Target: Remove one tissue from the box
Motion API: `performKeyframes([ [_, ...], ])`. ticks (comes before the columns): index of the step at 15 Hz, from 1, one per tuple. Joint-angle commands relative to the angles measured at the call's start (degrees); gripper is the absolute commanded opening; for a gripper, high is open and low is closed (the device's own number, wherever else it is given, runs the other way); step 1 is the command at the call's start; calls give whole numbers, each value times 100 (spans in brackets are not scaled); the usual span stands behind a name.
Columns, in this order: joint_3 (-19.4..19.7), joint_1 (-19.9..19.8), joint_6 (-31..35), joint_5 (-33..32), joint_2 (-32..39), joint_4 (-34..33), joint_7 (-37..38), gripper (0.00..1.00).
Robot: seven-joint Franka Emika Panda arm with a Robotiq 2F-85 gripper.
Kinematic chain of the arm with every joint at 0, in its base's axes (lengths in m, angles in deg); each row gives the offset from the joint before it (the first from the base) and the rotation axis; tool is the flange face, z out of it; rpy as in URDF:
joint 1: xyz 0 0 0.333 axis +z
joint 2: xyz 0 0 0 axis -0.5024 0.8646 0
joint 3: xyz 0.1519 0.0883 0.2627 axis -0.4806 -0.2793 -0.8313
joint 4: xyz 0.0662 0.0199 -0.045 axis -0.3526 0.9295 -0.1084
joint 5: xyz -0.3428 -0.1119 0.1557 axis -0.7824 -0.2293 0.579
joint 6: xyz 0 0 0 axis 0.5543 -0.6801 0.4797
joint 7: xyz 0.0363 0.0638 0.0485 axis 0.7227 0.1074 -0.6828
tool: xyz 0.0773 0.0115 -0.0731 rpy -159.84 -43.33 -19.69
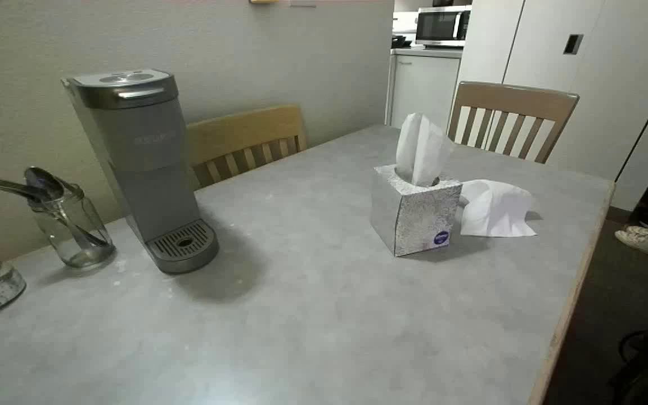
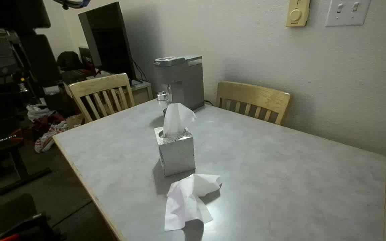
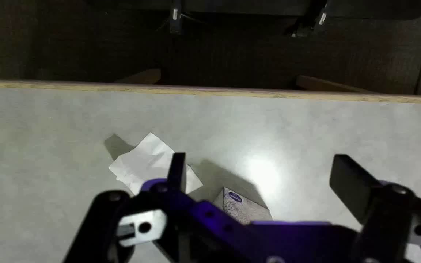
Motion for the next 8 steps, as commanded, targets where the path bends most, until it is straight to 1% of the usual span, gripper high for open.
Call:
performKeyframes([
  [1,-23,-25,-11,17,4,-10,-13,100],
  [8,-27,-22,82,-30,65,-17,-47,100],
])
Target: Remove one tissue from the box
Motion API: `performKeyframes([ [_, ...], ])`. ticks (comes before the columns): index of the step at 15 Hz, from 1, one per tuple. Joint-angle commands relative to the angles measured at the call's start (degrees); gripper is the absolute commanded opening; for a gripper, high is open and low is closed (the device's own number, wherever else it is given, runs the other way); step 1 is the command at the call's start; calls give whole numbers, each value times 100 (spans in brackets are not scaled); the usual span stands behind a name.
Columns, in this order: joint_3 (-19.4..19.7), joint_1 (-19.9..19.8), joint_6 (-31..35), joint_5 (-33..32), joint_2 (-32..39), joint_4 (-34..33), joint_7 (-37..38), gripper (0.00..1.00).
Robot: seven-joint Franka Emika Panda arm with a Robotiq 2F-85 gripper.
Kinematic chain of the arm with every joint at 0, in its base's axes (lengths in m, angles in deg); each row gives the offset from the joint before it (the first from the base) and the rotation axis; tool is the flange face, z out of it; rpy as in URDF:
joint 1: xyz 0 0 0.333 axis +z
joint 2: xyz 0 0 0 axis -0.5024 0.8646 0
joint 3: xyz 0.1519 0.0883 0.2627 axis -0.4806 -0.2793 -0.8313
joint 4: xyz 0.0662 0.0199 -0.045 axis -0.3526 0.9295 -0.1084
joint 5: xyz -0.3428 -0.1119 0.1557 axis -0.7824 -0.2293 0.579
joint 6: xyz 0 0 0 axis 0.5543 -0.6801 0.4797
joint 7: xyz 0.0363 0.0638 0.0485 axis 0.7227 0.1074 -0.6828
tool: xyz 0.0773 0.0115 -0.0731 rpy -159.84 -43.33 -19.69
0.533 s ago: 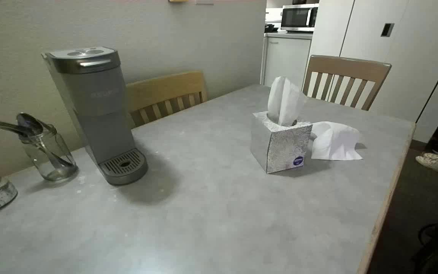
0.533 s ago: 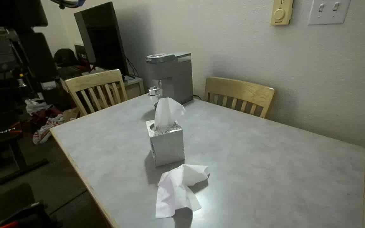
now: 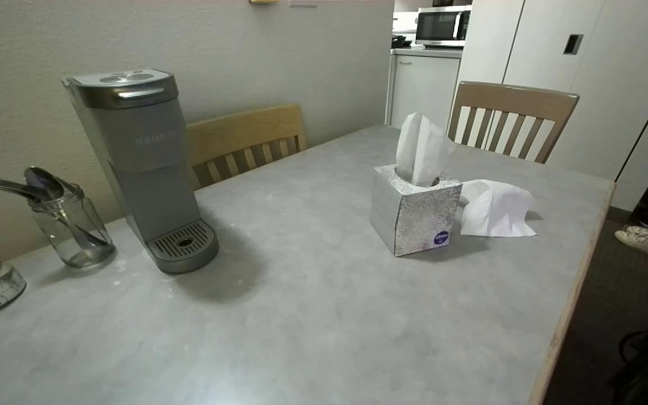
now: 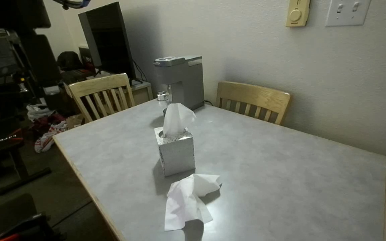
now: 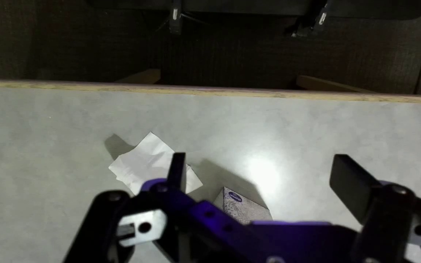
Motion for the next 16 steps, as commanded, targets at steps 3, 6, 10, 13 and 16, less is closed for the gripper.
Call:
performKeyframes([
  [3,-15,-30,314,-72,217,-75,-51,100],
  [6,-20,-3,726,-118,490,-222,-103,100],
  [10,-33,50,1278,-178,981,-493,-202,100],
  [13,-21,78,1582,-172,1431,-761,-294,100],
  [16,-24,92,1813,-166,1884,-1075,-374,100],
])
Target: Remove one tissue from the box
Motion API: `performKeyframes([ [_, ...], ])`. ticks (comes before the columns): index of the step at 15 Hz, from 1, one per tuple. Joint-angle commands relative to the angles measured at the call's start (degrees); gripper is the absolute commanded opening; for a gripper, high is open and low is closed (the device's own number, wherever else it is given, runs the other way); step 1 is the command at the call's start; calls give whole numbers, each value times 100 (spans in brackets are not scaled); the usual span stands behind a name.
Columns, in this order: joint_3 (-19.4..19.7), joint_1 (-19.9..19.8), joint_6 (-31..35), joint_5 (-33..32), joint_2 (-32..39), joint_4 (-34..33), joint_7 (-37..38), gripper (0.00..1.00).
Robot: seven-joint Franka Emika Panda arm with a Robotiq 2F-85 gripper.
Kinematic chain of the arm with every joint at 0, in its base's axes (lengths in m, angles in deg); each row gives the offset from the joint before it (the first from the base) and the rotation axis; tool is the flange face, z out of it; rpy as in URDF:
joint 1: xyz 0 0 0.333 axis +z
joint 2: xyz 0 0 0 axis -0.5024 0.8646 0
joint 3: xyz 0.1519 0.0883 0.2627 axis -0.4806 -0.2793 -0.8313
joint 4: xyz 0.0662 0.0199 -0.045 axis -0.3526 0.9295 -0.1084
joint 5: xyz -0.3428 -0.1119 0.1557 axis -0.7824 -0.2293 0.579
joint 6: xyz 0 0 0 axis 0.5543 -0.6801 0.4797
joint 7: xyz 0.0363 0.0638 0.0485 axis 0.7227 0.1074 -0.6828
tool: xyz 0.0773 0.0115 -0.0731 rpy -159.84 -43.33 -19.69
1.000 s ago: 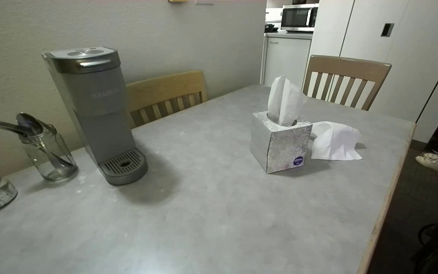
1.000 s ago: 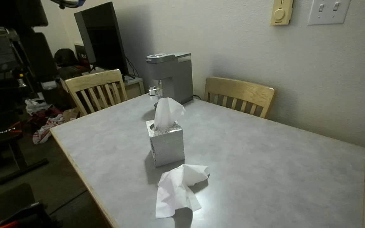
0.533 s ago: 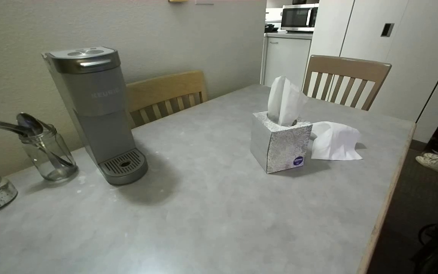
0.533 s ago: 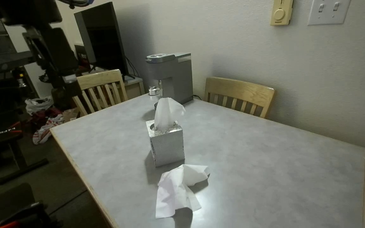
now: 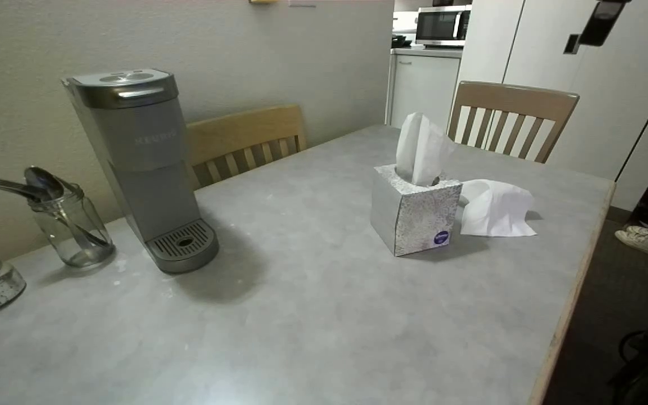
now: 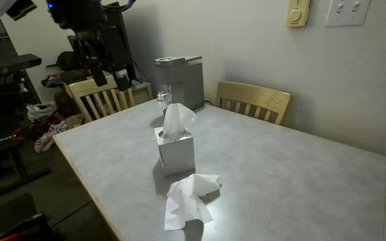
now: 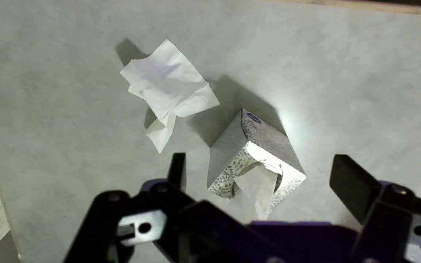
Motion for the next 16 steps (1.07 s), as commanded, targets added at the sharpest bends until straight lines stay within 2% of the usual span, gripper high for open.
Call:
performKeyframes([
  [1,-22,2,243,-31,698,-498,-203,100],
  [5,17,52,266,101,1118,-864,-438,100],
  [6,-50,-28,259,37,824,-614,-205,100],
  [16,-18,41,456,207,1201,-714,-333,100],
])
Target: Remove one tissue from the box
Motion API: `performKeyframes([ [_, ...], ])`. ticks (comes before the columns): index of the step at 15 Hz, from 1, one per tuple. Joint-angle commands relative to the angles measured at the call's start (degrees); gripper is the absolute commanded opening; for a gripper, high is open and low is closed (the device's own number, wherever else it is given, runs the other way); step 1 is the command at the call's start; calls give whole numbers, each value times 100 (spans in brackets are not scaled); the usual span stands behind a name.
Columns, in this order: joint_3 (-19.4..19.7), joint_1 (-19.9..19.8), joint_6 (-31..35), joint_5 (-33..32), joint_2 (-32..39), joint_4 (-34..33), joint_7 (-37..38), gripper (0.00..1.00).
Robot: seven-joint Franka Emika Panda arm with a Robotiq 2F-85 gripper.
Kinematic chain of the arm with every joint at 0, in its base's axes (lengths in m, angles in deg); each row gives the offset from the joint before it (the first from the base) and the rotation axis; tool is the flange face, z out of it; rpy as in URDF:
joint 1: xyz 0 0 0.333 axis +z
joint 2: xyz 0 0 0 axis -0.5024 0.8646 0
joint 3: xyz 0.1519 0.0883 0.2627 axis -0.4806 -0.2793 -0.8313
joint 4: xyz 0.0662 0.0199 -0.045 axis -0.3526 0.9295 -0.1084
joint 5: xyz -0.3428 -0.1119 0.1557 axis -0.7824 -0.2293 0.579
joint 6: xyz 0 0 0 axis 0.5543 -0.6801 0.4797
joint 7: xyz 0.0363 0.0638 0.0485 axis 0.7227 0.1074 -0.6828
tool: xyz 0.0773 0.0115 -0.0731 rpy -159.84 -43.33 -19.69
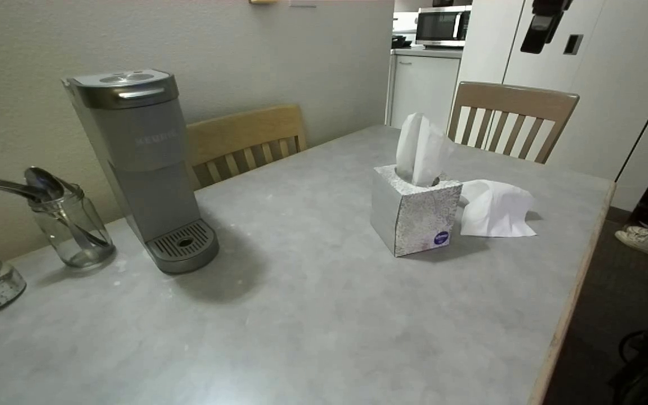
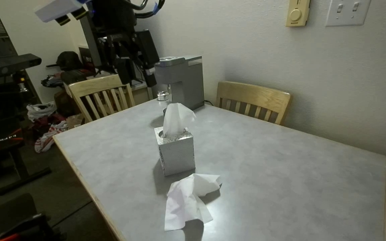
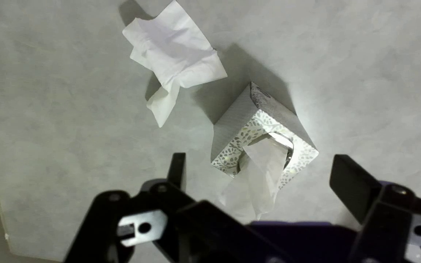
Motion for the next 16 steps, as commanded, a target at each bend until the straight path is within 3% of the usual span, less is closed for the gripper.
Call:
performKeyframes([
  [1,-29,1,260,152,235,51,-69,100],
  [12,-144,139,1218,295,1157,-211,-496,100],
  [16,-194,251,1417,793,1472,-394,-960,100],
])
